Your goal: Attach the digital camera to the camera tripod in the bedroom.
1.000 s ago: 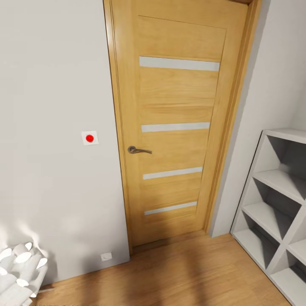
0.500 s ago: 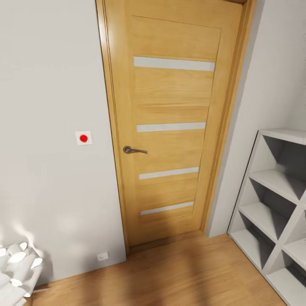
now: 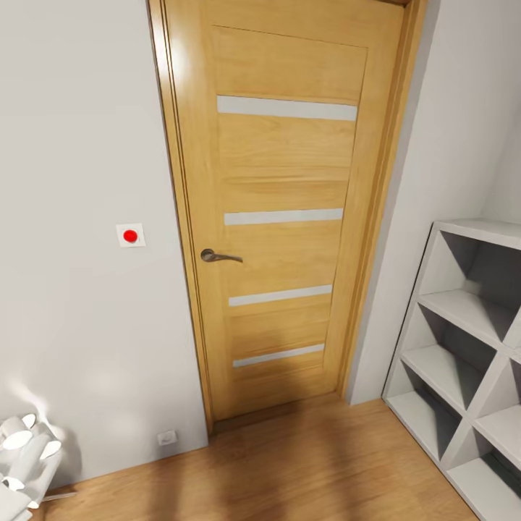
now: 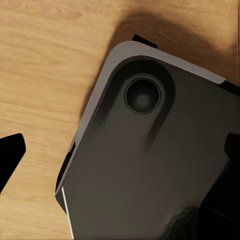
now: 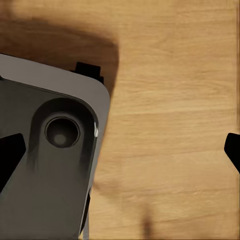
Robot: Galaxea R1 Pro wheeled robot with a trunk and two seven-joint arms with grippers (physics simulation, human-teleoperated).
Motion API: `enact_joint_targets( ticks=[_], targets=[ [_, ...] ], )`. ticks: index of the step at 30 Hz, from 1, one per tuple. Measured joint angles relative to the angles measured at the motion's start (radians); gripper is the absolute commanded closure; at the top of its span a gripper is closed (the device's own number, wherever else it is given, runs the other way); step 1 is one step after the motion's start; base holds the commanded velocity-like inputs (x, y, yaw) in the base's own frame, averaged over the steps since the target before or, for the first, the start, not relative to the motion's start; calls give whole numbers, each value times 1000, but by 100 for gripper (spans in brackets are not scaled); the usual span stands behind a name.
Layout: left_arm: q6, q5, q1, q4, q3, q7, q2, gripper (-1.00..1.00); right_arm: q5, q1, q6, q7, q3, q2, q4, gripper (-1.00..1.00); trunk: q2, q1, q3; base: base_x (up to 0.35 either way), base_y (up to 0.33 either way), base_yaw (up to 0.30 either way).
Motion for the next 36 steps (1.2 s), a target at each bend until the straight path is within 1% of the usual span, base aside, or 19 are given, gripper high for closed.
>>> enact_joint_targets(
  ticks=[10, 19, 27, 36],
  targets=[
    [0, -5, 0, 0, -5, -7, 0, -100, 3, 0, 1, 0, 0, -6, 0, -100, 0, 0, 0, 225, 0, 0],
    [0, -7, 0, 0, -4, -6, -1, -100, 5, 0, 1, 0, 0, -7, 0, -100, 0, 0, 0, 36, -3, 0],
    [0, -9, 0, 1, -6, -6, -1, -100, 6, 0, 1, 0, 0, -8, 0, -100, 0, 0, 0, 92, -63, 0],
    [0, -9, 0, 0, -5, -6, -2, -100, 5, 0, 1, -2, 0, -7, 0, -100, 0, 0, 0, 17, -12, 0]
  ],
)
